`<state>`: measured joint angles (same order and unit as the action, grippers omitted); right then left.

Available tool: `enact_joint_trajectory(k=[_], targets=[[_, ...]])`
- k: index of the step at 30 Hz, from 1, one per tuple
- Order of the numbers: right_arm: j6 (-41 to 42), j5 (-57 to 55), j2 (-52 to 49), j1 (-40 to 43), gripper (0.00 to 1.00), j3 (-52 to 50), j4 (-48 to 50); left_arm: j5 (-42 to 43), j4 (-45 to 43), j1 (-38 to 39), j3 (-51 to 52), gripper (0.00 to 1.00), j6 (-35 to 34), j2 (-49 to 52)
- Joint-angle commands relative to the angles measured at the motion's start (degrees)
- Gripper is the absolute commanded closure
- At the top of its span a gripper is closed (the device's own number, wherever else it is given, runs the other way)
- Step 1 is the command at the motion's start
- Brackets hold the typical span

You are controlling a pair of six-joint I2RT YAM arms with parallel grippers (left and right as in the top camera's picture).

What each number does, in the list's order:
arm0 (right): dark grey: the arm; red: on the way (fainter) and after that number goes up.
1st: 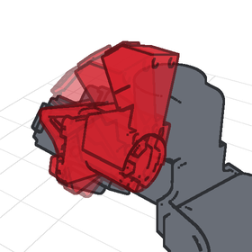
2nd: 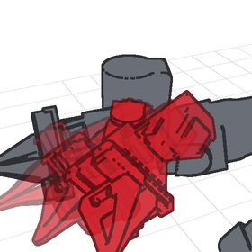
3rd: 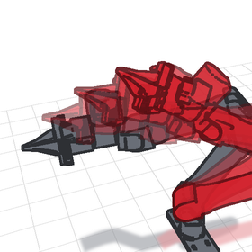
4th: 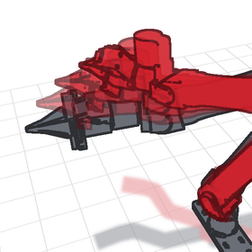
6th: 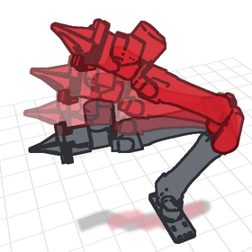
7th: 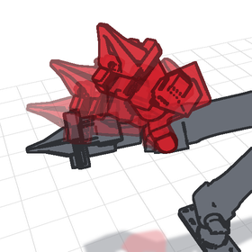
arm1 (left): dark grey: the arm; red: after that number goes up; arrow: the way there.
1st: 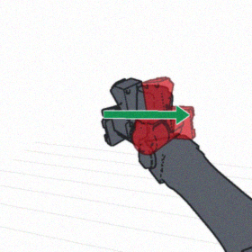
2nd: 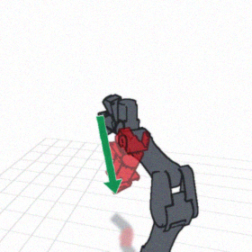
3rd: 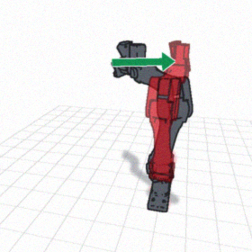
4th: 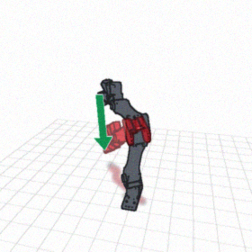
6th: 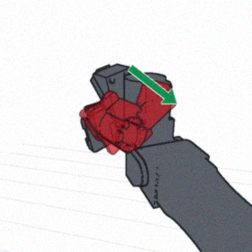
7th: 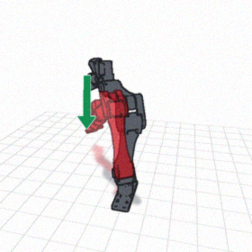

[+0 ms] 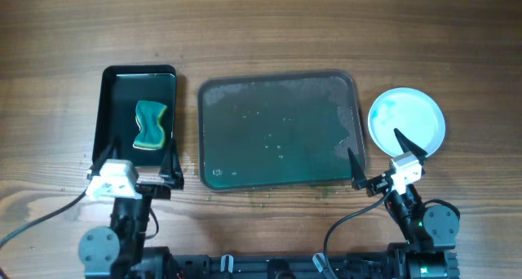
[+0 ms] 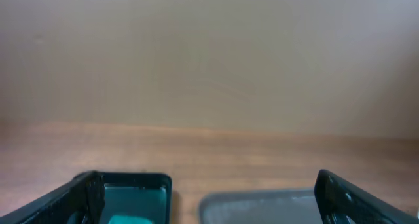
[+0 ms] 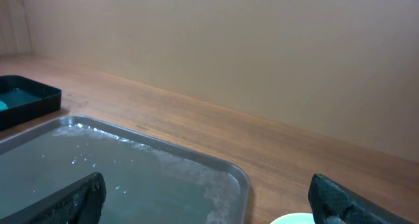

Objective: Clean dirty plates on tray and stack at the side

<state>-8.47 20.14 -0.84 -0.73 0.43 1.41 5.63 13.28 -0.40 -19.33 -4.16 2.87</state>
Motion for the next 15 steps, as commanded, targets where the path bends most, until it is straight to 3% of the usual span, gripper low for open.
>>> enact_joint_trajectory(k=[1,4,15], targets=[[-0.5,0.8,0.6,-0.3,0.0,-0.1,0.3,-4.5,-6.0,0.9,7.2,0.0,-4.0,-2.7],[-0.5,0.8,0.6,-0.3,0.0,-0.1,0.3,-7.5,-10.7,2.0,10.8,0.0,-4.0,-2.7],[-0.5,0.8,0.6,-0.3,0.0,-0.1,0.3,-9.3,-14.2,2.1,19.0,0.0,-4.2,-2.7]])
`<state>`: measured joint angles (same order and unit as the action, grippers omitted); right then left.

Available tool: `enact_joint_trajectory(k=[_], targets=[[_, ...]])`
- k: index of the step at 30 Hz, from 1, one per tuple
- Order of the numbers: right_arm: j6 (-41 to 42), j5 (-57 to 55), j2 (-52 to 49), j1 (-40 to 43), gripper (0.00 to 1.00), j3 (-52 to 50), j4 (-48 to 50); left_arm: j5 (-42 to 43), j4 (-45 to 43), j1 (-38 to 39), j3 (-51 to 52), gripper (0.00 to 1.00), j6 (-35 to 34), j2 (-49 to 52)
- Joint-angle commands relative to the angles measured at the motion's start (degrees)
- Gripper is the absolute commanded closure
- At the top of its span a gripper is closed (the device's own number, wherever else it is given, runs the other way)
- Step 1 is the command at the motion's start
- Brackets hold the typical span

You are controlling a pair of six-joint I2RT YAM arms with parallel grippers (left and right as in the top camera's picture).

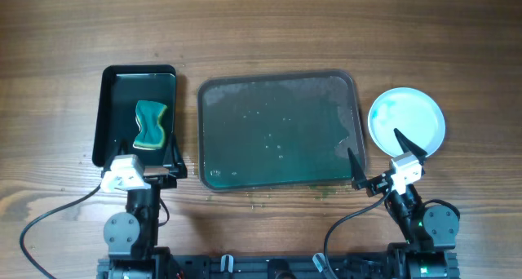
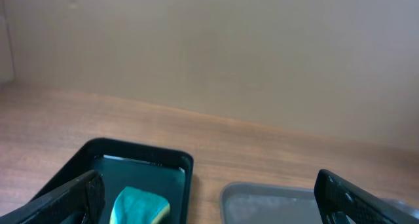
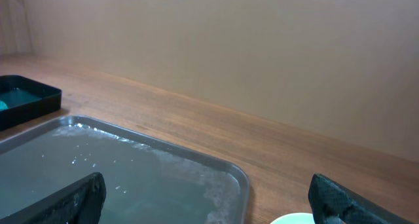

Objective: Clean dirty plates on tray and stack at the side

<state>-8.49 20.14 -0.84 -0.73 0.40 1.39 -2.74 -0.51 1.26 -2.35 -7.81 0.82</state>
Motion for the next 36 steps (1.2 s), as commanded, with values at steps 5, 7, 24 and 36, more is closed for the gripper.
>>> enact_joint_trajectory(k=[5,7,24,36], targets=[[-0.5,0.8,0.6,-0.3,0.0,-0.1,0.3,-1.0,3.2,0.5,2.0,0.0,-0.6,-0.6],[-0.5,0.8,0.6,-0.3,0.0,-0.1,0.3,-0.6,4.4,0.5,2.0,0.0,-0.5,-0.6],[-0.5,0.8,0.6,-0.3,0.0,-0.1,0.3,-0.6,4.4,0.5,2.0,0.0,-0.5,-0.4],[-0.5,0.8,0.6,-0.3,0.0,-0.1,0.3,-0.6,4.4,0.5,2.0,0.0,-0.5,-0.4]])
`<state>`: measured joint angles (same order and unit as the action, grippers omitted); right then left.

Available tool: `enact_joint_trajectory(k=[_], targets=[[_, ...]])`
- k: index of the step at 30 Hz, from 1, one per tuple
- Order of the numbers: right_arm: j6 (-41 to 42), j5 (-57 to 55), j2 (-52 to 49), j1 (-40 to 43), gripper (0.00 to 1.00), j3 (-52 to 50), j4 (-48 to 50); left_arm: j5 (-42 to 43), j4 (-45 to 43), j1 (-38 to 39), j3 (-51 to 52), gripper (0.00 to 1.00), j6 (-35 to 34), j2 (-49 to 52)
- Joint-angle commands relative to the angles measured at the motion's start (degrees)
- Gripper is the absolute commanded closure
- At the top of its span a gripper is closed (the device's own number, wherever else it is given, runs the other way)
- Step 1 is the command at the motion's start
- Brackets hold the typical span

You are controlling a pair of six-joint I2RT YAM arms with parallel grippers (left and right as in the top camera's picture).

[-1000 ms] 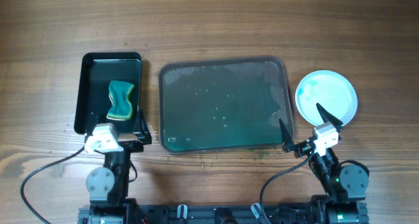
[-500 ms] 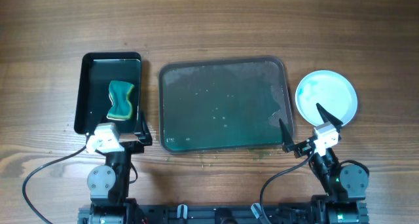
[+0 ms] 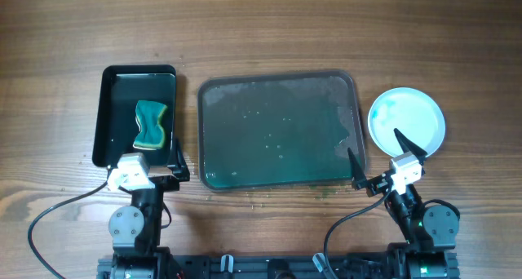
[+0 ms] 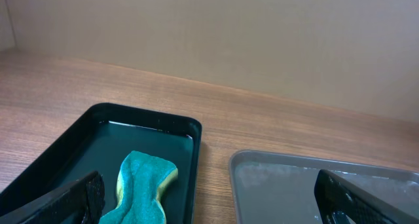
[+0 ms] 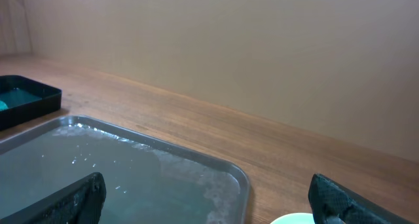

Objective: Clean dirty plates on tray and stack at the side

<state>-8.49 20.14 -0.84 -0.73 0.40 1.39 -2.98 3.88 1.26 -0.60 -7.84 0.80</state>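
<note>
The grey tray lies mid-table and holds only smears and specks. A single pale blue plate rests on the wood to its right. A teal sponge lies in the black bin to the left. My left gripper is open at the bin's near end, with the sponge just ahead of it. My right gripper is open between the tray's near right corner and the plate, whose rim shows low in the right wrist view.
Specks lie on the wood just in front of the tray. Both arm bases and their cables sit at the table's near edge. Bare wood stretches beyond the tray and bin to a plain wall.
My left gripper has shifted slightly right, and its view now takes in more of the black bin and the sponge. The right arm, plate and tray are unchanged.
My left gripper was open near the bin's near left corner, seeing only the bin's far end. Then it stood squarer behind the bin with the sponge's tip in view. Now it shows much of the sponge. The right gripper stayed open beside the plate throughout.
</note>
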Motion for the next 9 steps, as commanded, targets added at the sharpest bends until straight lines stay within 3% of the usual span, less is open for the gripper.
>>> enact_joint_trajectory(k=[1,9], targets=[[-0.5,0.8,0.6,-0.3,0.0,-0.1,0.3,-0.3,0.0,0.5,0.3,0.0,-0.5,-0.4],[-0.5,0.8,0.6,-0.3,0.0,-0.1,0.3,-0.3,0.0,0.5,0.3,0.0,-0.5,-0.4]])
